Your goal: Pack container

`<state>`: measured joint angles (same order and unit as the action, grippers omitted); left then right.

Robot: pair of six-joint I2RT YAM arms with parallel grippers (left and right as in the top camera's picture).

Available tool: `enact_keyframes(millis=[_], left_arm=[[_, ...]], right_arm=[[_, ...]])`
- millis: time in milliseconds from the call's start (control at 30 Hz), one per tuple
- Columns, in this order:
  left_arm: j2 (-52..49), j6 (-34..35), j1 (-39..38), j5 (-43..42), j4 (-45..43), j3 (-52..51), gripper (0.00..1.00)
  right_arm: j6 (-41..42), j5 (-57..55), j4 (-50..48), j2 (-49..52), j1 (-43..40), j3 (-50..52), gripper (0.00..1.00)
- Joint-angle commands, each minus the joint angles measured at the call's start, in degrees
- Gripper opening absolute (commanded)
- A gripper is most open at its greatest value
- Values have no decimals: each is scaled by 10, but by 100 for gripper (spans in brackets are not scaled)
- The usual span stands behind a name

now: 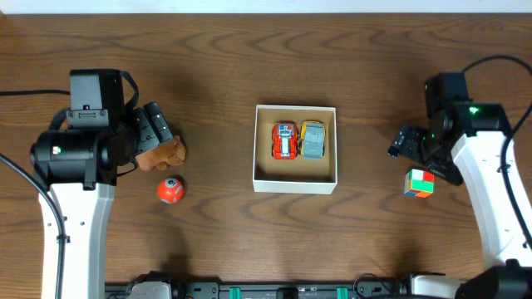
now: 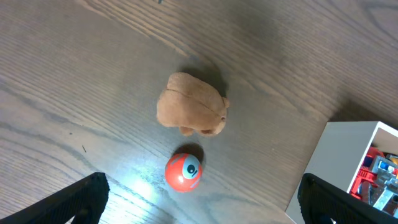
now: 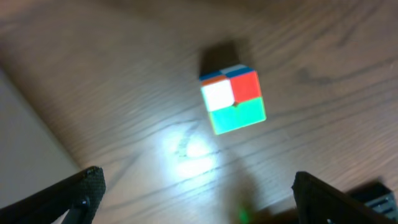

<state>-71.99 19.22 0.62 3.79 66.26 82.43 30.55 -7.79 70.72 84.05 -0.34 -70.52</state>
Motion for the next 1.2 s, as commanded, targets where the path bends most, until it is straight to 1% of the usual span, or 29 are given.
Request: enact_keyframes(millis=[0,67,167,333,633,900,933,1000,1167], left_arm=[[-9,-8,3,1,3,7,98],[-10,-8,3,1,3,6,98],[-10,-8,3,1,3,4,98],[-10,-7,3,0,3,4,98],[-10,-7,3,-2,3,4,98],[-10,-8,3,-2,3,4,98],[-10,-8,3,-1,3,4,98],[-10,-7,3,-1,3,4,98],[-10,-7,3,-2,3,4,98]], right_arm=[[-17,-17,-43,6,-36,50,99],[-72,6,-85,6,-60,82,99],[-132,28,-132,6,-88,122,99],[-186,38,-188,7,-103,177,99],[-186,53,-268,7,-103,241,99],[-186,53,-321,7,-103,261,93],[-186,53,-324,7,-103,261,92],[-186,53,-327,7,-103,261,83],[-186,53,-334,7,-103,261,70]])
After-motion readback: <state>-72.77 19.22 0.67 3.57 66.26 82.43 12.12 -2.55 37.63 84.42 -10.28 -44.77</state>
